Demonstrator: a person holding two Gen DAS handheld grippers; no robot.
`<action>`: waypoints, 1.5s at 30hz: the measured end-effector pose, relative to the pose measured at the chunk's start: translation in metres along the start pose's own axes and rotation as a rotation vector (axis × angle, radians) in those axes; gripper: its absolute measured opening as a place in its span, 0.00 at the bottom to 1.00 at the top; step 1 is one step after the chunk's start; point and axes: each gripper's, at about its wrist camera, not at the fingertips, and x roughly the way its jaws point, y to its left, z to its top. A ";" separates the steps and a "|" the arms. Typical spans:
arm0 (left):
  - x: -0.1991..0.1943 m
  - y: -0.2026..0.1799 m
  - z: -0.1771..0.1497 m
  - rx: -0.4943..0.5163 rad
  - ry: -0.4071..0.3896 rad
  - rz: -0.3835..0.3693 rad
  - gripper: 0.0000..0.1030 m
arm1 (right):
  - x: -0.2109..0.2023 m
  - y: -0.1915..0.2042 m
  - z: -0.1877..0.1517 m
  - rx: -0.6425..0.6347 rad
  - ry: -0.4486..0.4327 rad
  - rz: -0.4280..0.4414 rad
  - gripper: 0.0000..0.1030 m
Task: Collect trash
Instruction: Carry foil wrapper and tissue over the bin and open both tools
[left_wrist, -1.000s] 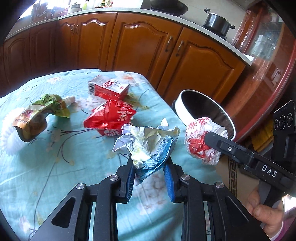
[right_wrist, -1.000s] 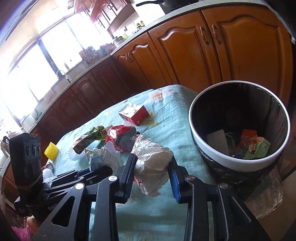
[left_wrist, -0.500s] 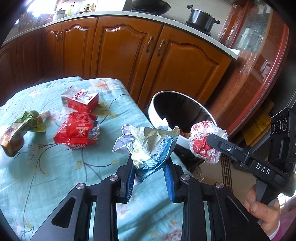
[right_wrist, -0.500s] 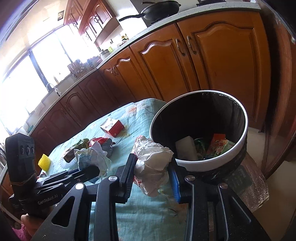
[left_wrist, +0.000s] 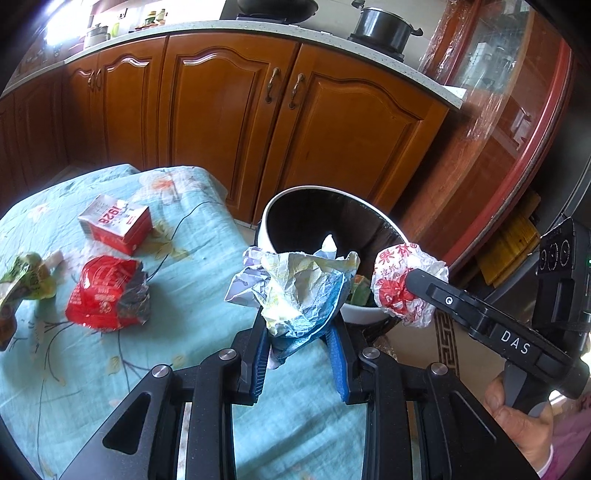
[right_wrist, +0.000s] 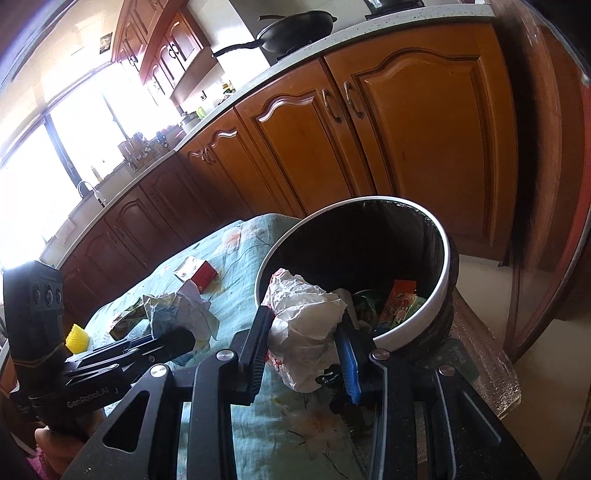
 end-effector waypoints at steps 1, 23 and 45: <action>0.003 -0.002 0.002 0.004 0.001 -0.001 0.27 | 0.000 -0.002 0.002 0.001 -0.002 -0.004 0.34; 0.067 -0.031 0.049 0.062 0.045 0.013 0.28 | 0.019 -0.039 0.039 0.001 -0.008 -0.100 0.35; 0.043 -0.008 0.018 -0.009 0.032 0.053 0.66 | 0.024 -0.037 0.033 0.044 0.016 -0.048 0.81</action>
